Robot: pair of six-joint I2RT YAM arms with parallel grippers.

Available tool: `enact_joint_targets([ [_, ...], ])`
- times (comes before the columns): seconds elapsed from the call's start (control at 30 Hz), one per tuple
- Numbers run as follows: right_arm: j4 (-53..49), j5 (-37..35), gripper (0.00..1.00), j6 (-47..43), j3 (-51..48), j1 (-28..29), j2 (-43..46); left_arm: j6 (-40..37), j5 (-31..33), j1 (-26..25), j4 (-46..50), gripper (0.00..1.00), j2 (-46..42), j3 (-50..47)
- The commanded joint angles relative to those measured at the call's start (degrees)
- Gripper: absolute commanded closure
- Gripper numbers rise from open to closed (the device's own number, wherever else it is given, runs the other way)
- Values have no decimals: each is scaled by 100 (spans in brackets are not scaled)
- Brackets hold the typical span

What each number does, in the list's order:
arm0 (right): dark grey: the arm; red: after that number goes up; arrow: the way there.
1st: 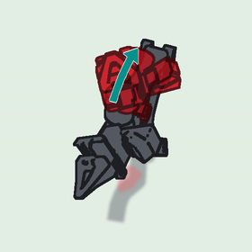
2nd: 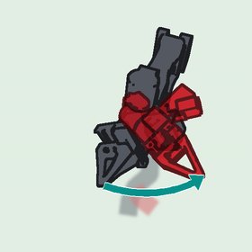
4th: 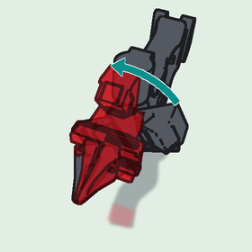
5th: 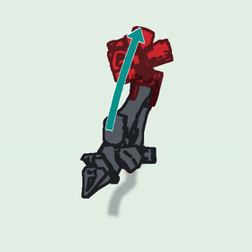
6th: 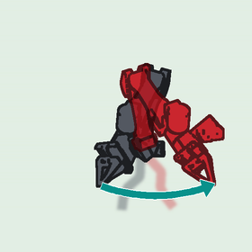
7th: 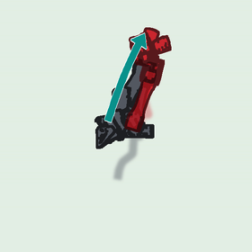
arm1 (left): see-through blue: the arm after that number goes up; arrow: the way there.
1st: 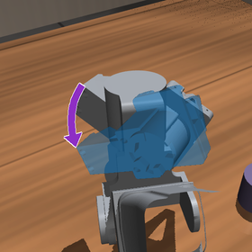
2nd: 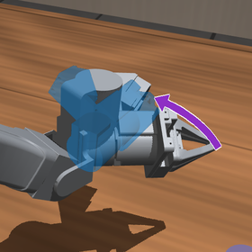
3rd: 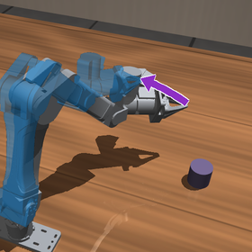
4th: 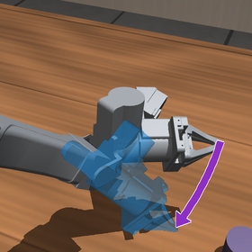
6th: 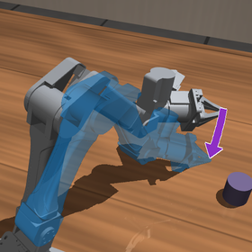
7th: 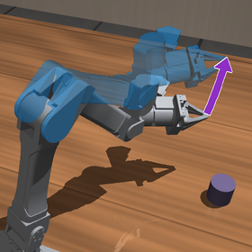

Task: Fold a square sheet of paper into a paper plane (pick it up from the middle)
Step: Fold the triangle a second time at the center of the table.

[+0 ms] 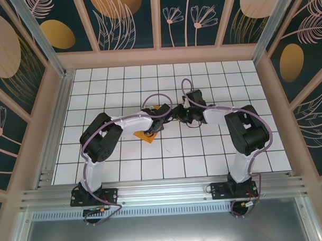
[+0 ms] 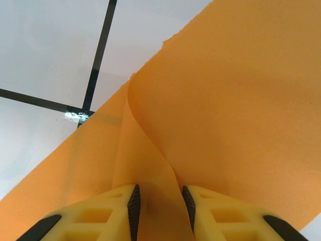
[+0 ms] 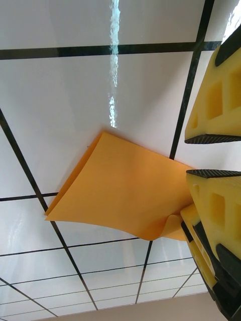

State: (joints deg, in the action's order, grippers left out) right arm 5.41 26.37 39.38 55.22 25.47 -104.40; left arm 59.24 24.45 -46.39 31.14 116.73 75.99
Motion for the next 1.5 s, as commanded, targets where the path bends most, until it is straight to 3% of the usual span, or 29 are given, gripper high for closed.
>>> enact_joint_targets([
  [0.0,57,-42,75,-63,-58,-16,112,5,-344,49,6,69,136,-137],
  [0.3,46,33,76,-146,-31,51,67,-8,-430,51,-42,68,-196,-87],
  [0.5,76,11,76,-149,-91,85,78,0,-489,78,-134,59,-551,-123],
  [0.7,104,-97,76,-158,-140,149,124,96,-730,154,-470,62,-753,-409],
  [1.0,353,-15,76,-429,-446,333,242,204,-1286,301,-940,57,-966,-633],
  [1.47,-130,166,83,-540,596,467,-634,342,-1489,391,-1072,59,-1419,-969],
])
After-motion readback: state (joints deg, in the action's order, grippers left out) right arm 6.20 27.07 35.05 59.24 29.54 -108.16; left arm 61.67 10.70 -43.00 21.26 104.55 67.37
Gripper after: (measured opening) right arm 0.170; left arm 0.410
